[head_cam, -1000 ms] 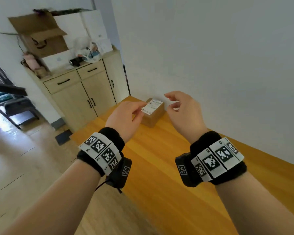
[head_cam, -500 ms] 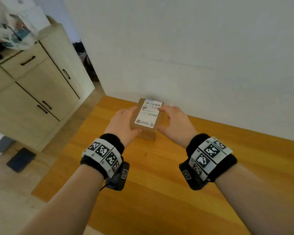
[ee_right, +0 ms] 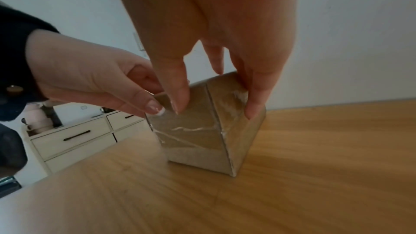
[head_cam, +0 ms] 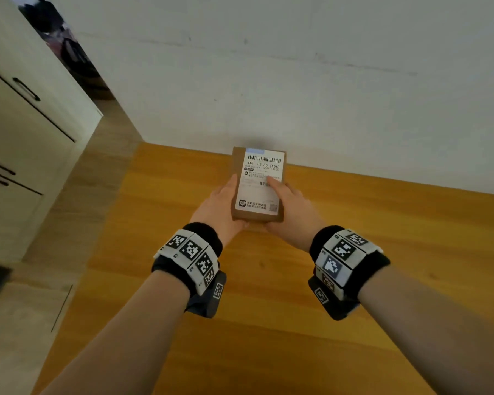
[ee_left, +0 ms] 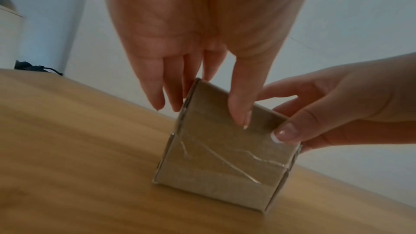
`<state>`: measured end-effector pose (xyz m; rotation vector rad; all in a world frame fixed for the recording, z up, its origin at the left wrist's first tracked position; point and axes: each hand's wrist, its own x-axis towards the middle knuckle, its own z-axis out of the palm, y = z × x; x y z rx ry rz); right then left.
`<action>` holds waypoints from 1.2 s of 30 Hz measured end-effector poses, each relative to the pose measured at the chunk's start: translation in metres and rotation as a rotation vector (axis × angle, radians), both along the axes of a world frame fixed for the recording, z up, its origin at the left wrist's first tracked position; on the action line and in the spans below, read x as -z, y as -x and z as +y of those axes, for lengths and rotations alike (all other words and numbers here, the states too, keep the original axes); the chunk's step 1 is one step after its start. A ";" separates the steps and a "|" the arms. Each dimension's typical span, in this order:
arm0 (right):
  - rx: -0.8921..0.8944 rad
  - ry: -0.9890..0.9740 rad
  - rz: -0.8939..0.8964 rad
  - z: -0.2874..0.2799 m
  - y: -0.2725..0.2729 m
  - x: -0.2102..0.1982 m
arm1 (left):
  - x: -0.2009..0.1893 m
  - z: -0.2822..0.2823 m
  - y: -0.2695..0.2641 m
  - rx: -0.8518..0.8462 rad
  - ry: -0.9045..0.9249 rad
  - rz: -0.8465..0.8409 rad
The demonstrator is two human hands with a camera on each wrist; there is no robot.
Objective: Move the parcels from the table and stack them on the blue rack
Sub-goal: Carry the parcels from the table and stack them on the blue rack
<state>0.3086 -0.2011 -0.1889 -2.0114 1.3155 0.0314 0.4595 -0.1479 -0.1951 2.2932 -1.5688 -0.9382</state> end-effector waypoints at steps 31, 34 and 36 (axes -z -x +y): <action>0.105 0.490 -0.533 0.104 0.389 -0.158 | -0.189 0.110 0.382 0.120 0.600 -0.219; 0.142 0.567 -0.562 0.135 0.429 -0.182 | -0.210 0.134 0.419 0.174 0.679 -0.220; 0.160 0.616 -0.561 0.160 0.456 -0.196 | -0.219 0.153 0.442 0.210 0.732 -0.203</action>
